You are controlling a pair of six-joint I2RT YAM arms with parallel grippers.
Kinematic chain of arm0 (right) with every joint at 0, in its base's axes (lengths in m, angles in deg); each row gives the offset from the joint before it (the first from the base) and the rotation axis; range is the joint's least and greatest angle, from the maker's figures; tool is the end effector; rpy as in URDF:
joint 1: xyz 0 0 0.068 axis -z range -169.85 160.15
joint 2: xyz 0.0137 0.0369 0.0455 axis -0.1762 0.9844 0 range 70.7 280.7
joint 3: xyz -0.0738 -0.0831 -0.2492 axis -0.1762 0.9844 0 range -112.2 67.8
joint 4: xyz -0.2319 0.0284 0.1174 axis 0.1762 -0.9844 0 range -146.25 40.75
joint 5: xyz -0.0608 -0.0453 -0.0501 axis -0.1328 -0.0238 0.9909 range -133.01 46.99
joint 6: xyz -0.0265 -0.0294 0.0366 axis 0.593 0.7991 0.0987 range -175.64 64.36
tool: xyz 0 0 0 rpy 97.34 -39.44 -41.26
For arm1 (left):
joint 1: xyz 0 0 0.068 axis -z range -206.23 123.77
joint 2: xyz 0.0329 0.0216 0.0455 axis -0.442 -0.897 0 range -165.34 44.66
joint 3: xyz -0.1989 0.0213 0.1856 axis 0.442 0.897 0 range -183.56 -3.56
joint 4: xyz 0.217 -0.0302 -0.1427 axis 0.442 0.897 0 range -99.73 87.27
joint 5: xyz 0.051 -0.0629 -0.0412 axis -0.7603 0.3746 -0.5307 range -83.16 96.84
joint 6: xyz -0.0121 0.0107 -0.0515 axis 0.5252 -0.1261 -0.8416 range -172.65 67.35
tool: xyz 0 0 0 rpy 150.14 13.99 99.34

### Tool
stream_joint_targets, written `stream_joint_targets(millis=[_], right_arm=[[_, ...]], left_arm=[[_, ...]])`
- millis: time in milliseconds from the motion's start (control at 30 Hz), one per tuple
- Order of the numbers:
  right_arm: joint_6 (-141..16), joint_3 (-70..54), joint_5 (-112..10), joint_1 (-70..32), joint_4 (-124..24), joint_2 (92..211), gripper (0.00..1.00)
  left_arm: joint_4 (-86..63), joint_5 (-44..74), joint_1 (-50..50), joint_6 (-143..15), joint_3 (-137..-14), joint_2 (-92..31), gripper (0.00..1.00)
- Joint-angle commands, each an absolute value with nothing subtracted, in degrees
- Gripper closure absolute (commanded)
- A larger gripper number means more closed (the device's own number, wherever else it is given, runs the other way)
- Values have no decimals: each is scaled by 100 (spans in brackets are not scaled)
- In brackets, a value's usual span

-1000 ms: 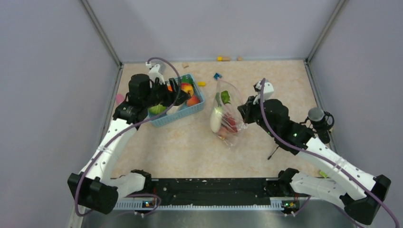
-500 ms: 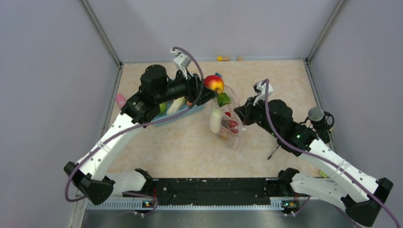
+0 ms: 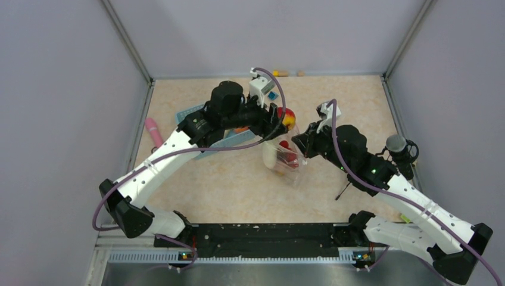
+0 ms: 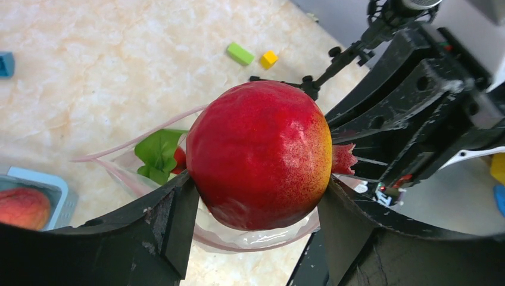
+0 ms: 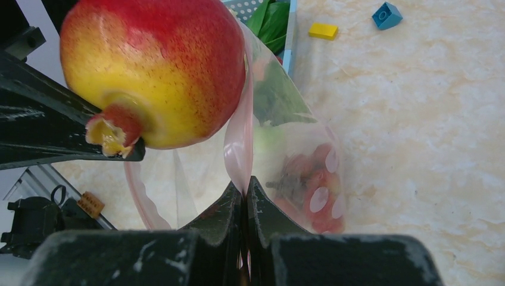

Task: Place the food in the zip-top bag and seal the zipper
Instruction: Place the fake fruit in the zipper food storage bag.

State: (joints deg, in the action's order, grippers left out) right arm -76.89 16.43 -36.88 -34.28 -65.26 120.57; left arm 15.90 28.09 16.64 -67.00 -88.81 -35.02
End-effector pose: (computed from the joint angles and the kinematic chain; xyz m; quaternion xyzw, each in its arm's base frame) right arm 0.1448 0.1367 0.3544 -0.1265 0.7801 0.2960 0.5365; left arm 0.2194 -0.2212 0.4200 0.3008 0.7546 -0.4024 0.4222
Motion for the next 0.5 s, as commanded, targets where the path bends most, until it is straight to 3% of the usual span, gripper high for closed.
stream_joint_targets(millis=[0,167,333,467], right_arm=[[-7746,1514,-3695,-3372,-6333,11974,100],[-7751,1516,-3610,-3371,-6347,11949,100],[-7745,1507,-3609,-3371,-6344,11958,100],[-7748,1499,-3609,-3371,-6342,11951,100]], left_arm=[[1916,2337,1814,-6177,-9163,-3474,58],[2193,1812,1946,-5938,-9090,-3378,42],[2304,1663,2014,-5825,-9135,-3373,3],[2324,1592,2054,-5798,-9163,-3368,2]])
